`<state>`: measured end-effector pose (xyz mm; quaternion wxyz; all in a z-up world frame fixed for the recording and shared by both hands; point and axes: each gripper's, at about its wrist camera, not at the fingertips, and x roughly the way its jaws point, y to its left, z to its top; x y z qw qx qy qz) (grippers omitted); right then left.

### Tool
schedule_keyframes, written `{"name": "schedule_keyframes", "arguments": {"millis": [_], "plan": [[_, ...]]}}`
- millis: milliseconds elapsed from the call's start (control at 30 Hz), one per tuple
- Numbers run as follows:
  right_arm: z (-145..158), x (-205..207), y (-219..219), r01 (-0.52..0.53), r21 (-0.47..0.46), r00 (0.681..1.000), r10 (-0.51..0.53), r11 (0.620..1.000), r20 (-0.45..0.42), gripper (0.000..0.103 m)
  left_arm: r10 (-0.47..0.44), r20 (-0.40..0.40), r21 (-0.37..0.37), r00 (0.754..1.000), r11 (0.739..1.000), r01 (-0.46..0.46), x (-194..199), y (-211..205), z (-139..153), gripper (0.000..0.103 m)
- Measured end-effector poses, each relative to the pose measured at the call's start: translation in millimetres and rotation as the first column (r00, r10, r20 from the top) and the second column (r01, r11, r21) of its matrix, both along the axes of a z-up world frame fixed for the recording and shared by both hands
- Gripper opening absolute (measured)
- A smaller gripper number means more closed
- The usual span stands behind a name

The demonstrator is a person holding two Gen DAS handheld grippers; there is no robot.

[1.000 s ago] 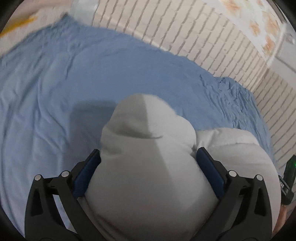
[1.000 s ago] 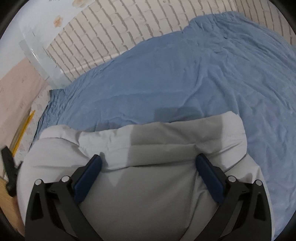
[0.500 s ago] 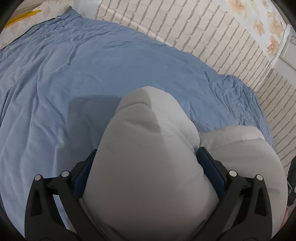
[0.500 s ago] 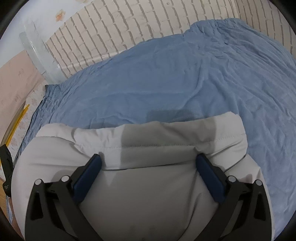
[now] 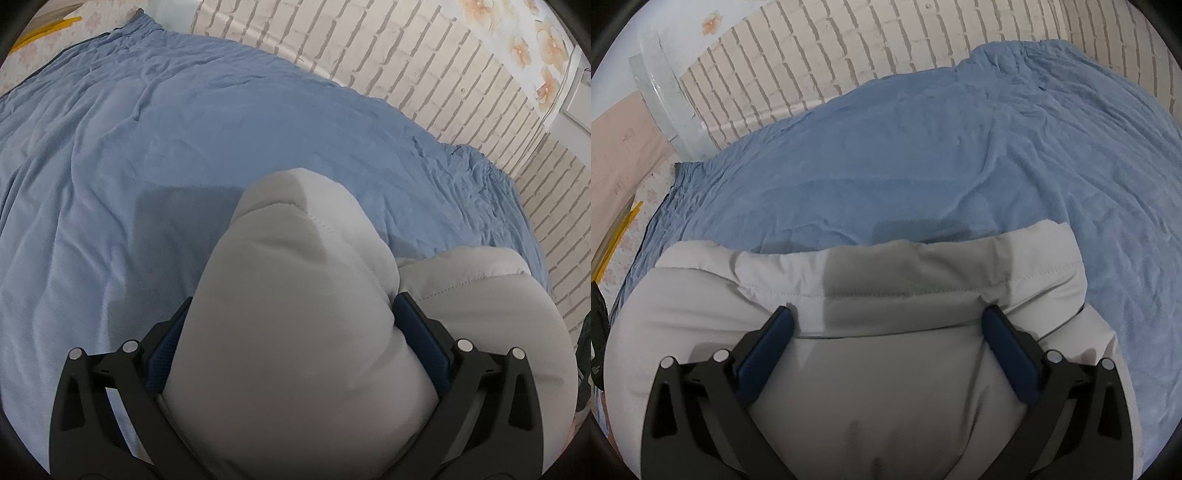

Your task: Fold large clothes

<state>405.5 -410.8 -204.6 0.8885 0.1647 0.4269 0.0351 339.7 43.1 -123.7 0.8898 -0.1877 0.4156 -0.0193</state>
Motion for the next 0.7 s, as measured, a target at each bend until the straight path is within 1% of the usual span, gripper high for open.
{"name": "schedule_keyframes", "arguments": {"millis": [700], "plan": [[-10,2,2,0.002,-0.015,1.0,-0.003,1.0,-0.008,0.102,-0.003,-0.022,0.014,1.0,1.0,0.003,11,-11,-9,0.1]]}}
